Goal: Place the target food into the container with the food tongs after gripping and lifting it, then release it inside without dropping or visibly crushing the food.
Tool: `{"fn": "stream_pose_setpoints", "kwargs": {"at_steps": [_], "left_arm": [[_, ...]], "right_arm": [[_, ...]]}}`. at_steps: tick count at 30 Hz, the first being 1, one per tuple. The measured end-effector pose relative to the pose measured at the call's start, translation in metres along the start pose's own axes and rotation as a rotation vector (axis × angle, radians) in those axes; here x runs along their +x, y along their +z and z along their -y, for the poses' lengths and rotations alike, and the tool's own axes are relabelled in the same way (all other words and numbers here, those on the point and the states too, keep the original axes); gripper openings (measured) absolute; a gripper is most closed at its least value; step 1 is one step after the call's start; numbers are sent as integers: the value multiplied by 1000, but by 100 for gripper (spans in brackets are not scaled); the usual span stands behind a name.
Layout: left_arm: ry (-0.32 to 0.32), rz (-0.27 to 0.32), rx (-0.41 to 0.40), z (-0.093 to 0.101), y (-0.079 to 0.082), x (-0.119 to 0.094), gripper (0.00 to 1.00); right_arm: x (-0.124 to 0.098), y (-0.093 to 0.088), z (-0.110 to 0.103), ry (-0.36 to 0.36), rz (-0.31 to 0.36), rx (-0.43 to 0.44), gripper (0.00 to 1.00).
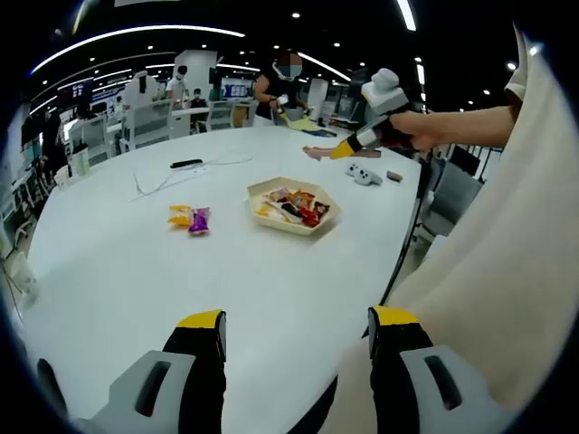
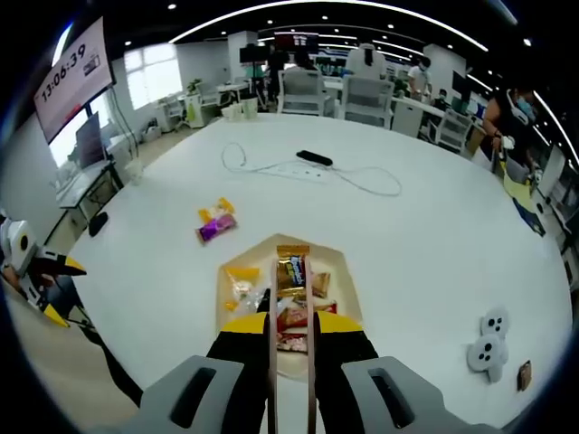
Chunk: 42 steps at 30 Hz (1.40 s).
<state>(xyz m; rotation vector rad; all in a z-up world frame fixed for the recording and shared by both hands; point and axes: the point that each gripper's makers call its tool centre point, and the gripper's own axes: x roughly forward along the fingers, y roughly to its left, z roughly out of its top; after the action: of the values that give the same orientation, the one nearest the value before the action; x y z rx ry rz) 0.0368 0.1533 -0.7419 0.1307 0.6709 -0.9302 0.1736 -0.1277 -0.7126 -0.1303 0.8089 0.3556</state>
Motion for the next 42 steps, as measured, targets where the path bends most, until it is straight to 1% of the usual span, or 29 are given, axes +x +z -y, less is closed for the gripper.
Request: {"fn": "stream_pose_setpoints", "kwargs": {"at_steps": [7,22,28,36,42], "left_arm": [[2,-5,-3,-2,-2,-1,63],[-4,-10,-2,-1,-3,-1,63],[3,-9,-1,-2,-1,-2,63],[22,-7,-14,-4,-5,-5,63],[37,-7,-26,-6,-8,-9,63]], "right_arm": [[-1,3,1,-4,5,1,17],[3,0,-1,0,2,9,18],[9,3,-9,20,2,2,19],[22,11,-27,69,-6,-15,20],[30,15,-36,90,-10,-25,20]]}}
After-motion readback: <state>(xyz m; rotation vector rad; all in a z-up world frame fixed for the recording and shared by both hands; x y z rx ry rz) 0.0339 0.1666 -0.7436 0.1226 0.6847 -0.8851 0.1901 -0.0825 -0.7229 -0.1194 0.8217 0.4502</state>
